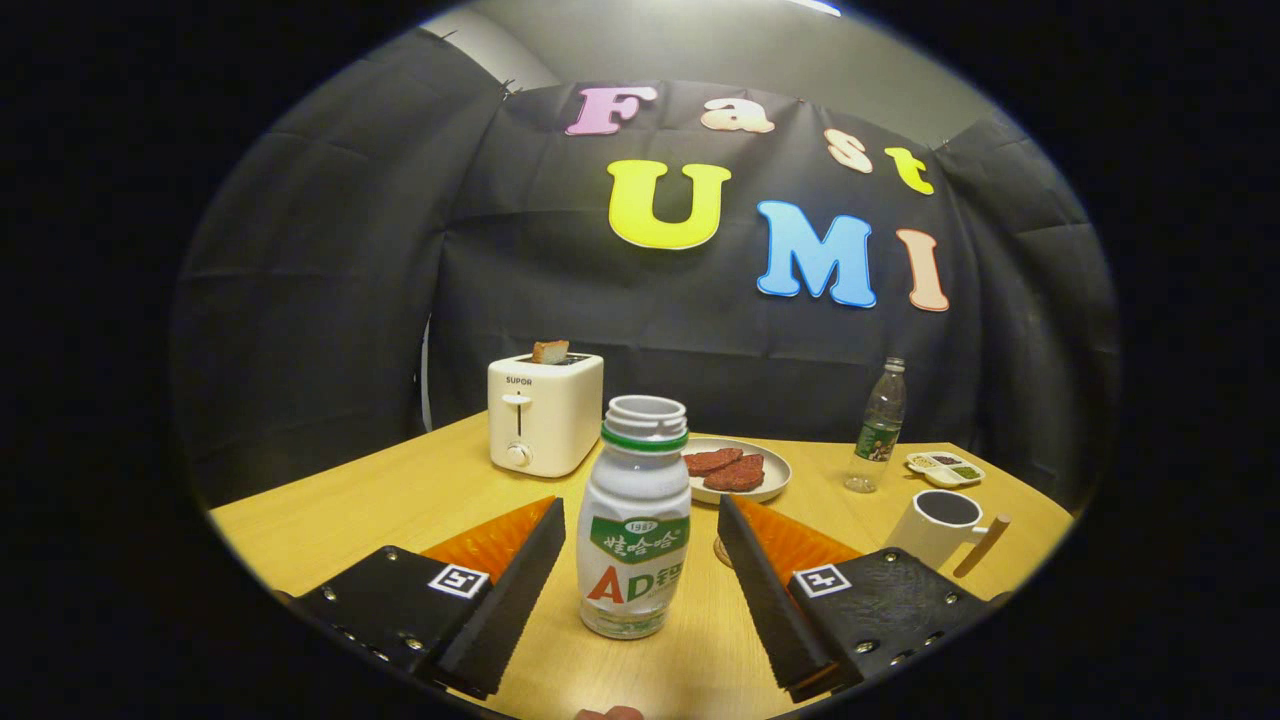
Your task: Take the bottle from table, then pour the juice into the cup, finally place the bottle on the coaster
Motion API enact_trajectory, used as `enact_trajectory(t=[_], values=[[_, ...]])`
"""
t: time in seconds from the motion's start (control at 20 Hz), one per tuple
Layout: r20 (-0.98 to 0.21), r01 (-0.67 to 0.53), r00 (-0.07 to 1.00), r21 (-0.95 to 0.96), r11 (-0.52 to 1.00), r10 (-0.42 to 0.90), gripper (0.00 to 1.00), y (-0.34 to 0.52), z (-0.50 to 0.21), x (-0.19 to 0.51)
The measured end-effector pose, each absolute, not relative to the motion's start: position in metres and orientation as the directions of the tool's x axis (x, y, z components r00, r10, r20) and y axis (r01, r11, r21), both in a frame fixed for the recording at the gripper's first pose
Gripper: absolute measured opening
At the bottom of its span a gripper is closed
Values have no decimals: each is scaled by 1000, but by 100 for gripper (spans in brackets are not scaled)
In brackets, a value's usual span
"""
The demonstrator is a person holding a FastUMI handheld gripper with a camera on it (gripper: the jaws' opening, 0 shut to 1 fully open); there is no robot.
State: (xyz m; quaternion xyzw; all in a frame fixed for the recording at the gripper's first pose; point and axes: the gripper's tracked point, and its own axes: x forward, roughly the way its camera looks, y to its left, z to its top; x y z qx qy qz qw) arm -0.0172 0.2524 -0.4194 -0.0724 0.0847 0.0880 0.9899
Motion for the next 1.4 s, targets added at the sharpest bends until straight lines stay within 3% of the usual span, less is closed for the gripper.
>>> enact_trajectory(t=[0.4, 0.45, 0.6, 1.05, 1.4], values=[[-270, -226, 946, -160, 961, 178, 94, 263, -457, 14], [-288, -230, 941, -153, 961, 179, 77, 262, -456, 15], [-332, -268, 915, -73, 961, 230, 72, 263, -455, 12], [-339, -130, 915, 262, 956, 217, 69, 208, -403, 13], [-348, 44, 917, 577, 815, 197, 69, 164, -396, 32]])
